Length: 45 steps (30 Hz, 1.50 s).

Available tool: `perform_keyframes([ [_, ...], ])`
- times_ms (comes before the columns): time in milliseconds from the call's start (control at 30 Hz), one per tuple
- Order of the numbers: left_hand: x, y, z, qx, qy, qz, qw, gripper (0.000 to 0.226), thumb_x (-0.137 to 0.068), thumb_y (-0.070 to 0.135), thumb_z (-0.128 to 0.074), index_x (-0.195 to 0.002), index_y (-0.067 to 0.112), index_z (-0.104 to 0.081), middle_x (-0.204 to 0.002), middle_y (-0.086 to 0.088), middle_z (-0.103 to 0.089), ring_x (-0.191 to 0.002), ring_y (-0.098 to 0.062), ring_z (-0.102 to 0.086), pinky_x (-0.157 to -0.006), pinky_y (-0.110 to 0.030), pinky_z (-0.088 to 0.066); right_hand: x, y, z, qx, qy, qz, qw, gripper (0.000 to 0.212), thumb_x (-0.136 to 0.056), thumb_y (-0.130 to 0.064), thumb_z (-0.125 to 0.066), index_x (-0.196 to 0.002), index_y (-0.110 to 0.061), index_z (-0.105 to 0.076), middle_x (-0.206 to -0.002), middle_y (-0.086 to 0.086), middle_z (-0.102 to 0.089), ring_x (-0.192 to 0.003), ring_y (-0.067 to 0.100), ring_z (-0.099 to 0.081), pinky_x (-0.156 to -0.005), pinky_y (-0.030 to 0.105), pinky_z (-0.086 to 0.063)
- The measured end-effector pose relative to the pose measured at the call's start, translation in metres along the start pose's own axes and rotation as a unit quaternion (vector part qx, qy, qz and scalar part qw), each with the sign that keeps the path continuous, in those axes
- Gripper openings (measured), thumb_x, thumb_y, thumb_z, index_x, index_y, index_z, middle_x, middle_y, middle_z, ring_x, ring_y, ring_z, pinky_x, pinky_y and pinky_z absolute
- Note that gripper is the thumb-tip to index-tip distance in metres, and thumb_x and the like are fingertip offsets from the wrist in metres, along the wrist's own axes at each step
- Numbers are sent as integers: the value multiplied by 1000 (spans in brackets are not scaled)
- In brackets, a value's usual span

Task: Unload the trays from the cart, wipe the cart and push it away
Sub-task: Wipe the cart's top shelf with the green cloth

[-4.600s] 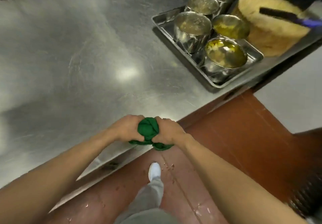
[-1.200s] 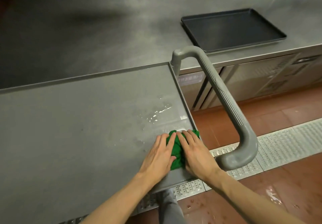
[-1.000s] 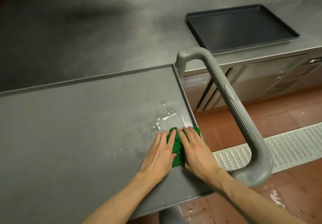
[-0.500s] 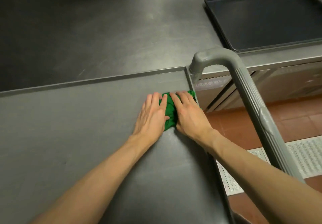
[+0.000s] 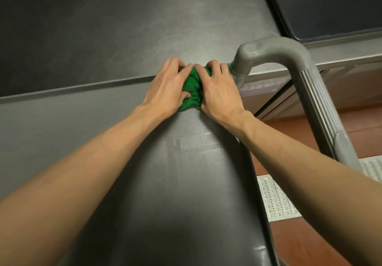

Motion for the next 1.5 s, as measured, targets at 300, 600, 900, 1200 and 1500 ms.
perform_keyframes([
  [300, 17, -2, 3, 8, -21, 18, 1000, 50, -72, 9, -70, -120, 5, -55, -114, -13, -50, -107, -29, -44, -87, -34, -36, 8, -12, -1, -26, -12, -28, 999, 65, -70, -32, -50, -131, -12, -51, -118, 17, -56, -105, 40, -48, -86, 47, -41],
  [600, 91, -43, 24, -8, -54, 53, 997, 48, -73, 14, -73, -117, 6, -59, -112, -18, -56, -106, -35, -51, -89, -38, -37, 36, -84, -21, -42, -57, 20, 997, 66, -73, -39, -56, -136, -20, -47, -125, 15, -52, -111, 40, -44, -94, 49, -38],
  [900, 191, -17, 24, 27, -46, 109, 993, 41, -68, 20, -71, -108, 14, -68, -100, -16, -62, -94, -37, -59, -81, -44, -48, 127, -121, -16, -56, -72, 37, 995, 69, -68, -42, -51, -134, -24, -51, -118, 14, -53, -102, 39, -45, -84, 47, -41],
  [1200, 326, 45, 18, 73, -82, 79, 991, 54, -70, 22, -75, -122, 15, -63, -111, -11, -63, -102, -31, -59, -86, -34, -43, 272, -154, -6, -60, -76, 31, 995, 64, -67, -41, -53, -128, -23, -53, -113, 11, -55, -93, 35, -45, -86, 47, -45],
  [1500, 399, 61, 27, 66, -150, 41, 986, 51, -77, 22, -74, -124, 9, -60, -114, -10, -58, -106, -27, -56, -92, -34, -42, 353, -197, -2, -42, -100, 36, 993, 74, -73, -46, -56, -143, -27, -40, -132, 10, -48, -108, 33, -42, -92, 48, -43],
])
Point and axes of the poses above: each hand's wrist, its own x-axis away from the middle knuckle, its own z-axis out of the back of the hand, y = z × x, the point moved 6 cm from there along -x, towards the middle knuckle
